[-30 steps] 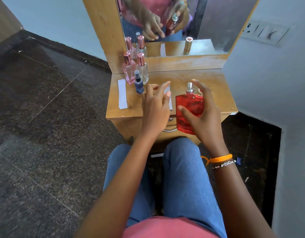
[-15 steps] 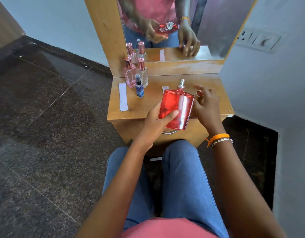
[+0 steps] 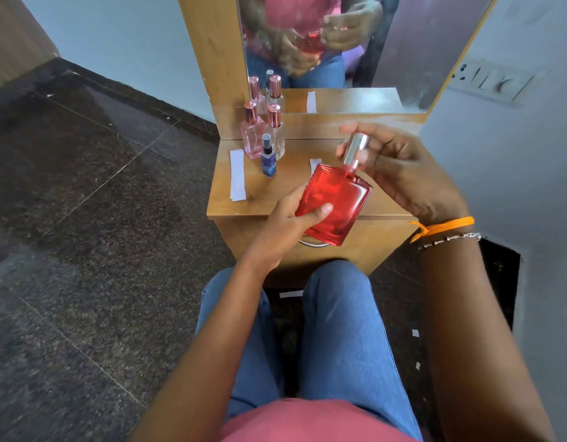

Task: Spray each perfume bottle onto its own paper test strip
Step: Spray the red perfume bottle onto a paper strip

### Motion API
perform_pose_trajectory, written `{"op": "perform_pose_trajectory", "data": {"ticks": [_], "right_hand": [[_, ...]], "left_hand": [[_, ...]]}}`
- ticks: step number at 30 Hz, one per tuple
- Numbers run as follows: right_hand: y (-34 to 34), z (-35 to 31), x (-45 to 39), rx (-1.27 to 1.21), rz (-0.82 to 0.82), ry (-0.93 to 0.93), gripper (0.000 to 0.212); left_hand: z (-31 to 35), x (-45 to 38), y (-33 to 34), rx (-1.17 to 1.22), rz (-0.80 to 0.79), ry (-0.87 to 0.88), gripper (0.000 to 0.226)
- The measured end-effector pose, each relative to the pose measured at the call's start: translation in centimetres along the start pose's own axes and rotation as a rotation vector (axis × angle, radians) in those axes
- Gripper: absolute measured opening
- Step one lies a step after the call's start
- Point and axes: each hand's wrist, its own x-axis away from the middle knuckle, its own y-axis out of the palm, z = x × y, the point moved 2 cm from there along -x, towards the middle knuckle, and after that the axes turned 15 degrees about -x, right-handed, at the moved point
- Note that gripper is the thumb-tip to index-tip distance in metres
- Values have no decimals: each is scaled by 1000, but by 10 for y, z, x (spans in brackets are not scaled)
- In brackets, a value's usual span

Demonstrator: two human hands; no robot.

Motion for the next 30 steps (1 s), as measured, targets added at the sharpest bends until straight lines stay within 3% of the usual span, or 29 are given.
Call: {"op": "perform_pose_trajectory", "data": {"ticks": [7, 11, 13, 15, 18, 19, 21, 24, 26, 28, 30], "right_hand": [[12, 4, 3, -152, -14, 19, 31], [18, 8, 1, -113, 44, -10, 30], [18, 10, 0, -76, 157, -31, 28], [23, 15, 2, 53, 382, -84, 25], [35, 32, 5, 632, 722, -225, 27], [40, 34, 7, 692, 775, -243, 27], [36, 33, 10, 509, 725, -224, 28], [24, 25, 18, 158, 396, -132, 38], [18, 21, 21, 94, 218, -127, 51], [14, 18, 21, 0, 103, -140, 46], [12, 15, 18, -34, 91, -136, 33]], "left_hand": [[-7, 2, 9, 222, -59, 24, 35], [-9, 3, 7, 175, 51, 21, 34], [-10, 1, 8, 65, 147, 33, 33], [-8, -1, 16, -40, 271, 40, 29], [-11, -2, 30, -210, 426, 50, 44], [-11, -1, 31, -217, 436, 54, 47], [-12, -1, 27, -202, 389, 60, 39], [-8, -2, 11, -105, 207, 50, 28], [-8, -2, 3, -65, 74, 28, 28], [-9, 0, 0, -62, 3, 13, 32], [-13, 3, 2, -55, -13, 1, 38]]}}
